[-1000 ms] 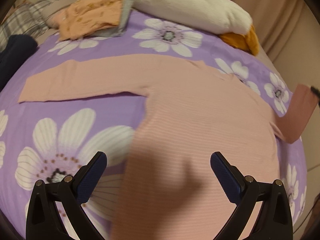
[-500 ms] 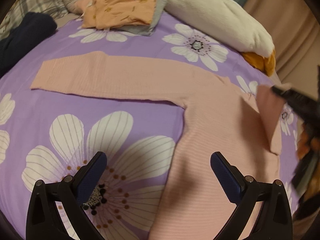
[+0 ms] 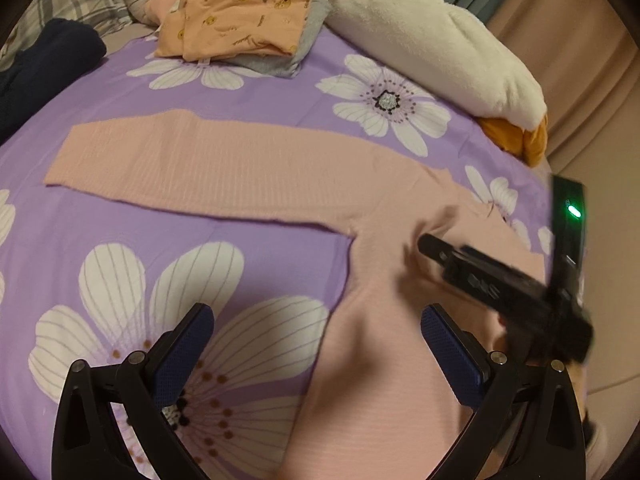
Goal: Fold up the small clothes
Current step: 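Fold the held sleeve across the shirt body and release it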
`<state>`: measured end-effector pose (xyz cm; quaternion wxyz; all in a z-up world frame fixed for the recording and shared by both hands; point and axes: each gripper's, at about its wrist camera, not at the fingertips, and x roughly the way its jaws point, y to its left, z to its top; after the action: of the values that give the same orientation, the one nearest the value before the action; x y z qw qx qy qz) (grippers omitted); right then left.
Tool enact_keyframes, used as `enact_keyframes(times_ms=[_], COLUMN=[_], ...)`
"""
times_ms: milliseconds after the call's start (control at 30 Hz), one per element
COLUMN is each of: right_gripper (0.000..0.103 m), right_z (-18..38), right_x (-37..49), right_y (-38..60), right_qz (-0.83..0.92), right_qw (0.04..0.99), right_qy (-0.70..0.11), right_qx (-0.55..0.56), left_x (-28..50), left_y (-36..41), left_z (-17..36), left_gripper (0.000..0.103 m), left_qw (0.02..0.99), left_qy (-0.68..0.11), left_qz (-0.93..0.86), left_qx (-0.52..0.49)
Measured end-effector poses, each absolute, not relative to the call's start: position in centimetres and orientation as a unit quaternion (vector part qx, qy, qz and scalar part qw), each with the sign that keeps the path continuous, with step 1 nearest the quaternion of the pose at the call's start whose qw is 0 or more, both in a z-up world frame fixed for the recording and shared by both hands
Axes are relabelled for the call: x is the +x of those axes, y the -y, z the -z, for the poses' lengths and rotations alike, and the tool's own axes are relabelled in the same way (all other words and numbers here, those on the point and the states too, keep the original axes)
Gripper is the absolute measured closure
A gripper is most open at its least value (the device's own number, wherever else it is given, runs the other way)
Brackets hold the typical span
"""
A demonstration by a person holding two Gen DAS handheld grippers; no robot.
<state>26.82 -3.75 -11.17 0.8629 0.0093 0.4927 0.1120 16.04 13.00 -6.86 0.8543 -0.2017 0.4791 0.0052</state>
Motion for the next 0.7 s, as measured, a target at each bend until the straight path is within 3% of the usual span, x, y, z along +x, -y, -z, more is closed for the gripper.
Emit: enact_keyframes(times_ms=[300, 433, 500, 567, 700], right_gripper=[0.035, 0.056, 0.061, 0.064, 0.067], right_z=[6.4, 7.9, 8.4, 8.9, 10.1], right_x=[20.7, 19.0, 18.5, 18.1, 18.3], right_y=[15.7, 21.1, 22.5, 23.4, 24.5], right_qz=[-0.121, -0.059, -0.05, -0.042, -0.031], right_qw=[0.893, 0.893, 0.893, 0.895, 0.893], right_qy=[-0.407, -0.412, -0.41, -0.406, -0.41], right_qx=[0.151, 0.17, 0.177, 0.181, 0.183], left_x=[20.2, 23.4, 24.8, 26.4, 28.9], left_y=[-8.2, -4.4, -3.1, -1.7, -0.5], left_z=[5.1, 5.2, 5.8, 6.8, 9.8], left_gripper=[0.001, 0.001, 0.004, 0.019, 0.035], left_qw=[0.849, 0.831, 0.826, 0.824, 0.816], left_qy=[-0.454, -0.45, -0.451, -0.455, -0.48], left_qz=[0.122, 0.193, 0.203, 0.203, 0.188], left_qx=[-0.239, -0.265, -0.27, -0.268, -0.261])
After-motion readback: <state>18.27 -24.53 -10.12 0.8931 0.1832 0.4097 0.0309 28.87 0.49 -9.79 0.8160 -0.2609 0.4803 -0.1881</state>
